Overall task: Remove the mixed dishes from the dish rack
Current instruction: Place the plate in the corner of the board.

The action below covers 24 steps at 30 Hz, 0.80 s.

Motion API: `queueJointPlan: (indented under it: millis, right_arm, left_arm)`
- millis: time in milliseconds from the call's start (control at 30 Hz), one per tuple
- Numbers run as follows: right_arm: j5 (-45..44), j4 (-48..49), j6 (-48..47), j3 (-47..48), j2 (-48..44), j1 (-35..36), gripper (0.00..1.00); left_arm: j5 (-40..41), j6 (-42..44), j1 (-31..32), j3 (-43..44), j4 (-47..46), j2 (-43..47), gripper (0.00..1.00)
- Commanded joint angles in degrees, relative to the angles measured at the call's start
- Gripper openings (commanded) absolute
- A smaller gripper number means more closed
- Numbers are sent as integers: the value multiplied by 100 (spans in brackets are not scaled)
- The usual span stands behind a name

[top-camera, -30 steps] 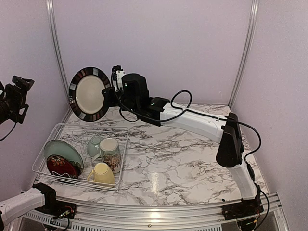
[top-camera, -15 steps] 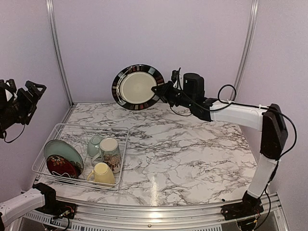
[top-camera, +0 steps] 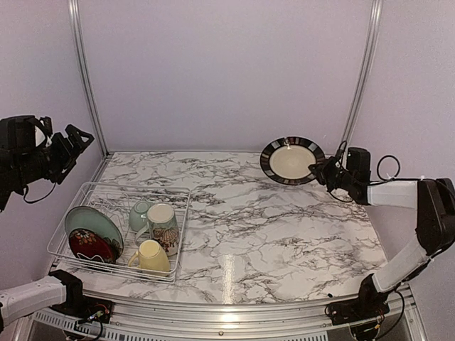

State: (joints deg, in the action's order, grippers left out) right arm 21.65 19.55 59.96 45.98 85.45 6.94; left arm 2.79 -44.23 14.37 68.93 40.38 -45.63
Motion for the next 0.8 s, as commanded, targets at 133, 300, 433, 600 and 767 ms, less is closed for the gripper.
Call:
queueJointPlan:
  millis: [133,300,433,600,767]
  right_arm:
    - [869,1552,414,-776,-172,-1438,0]
    - [837,1665,431,-1017,36,-1870,0]
    - [837,1837,425,-1121,322,-2085,0]
    - [991,2028,253,-1094,764,-2243,0]
    - [899,1917,-95,-1122,947,-2258,0]
  left_arm:
    - [-450,99,21,-91,-349,-101,99]
    - [-559,123,21,-76,-356,-93,99]
    - [-562,138,22,-109,-342,6,99]
    - [-559,164,22,-64,-250,39,99]
    - [-548,183,19,-143,-252,149,99]
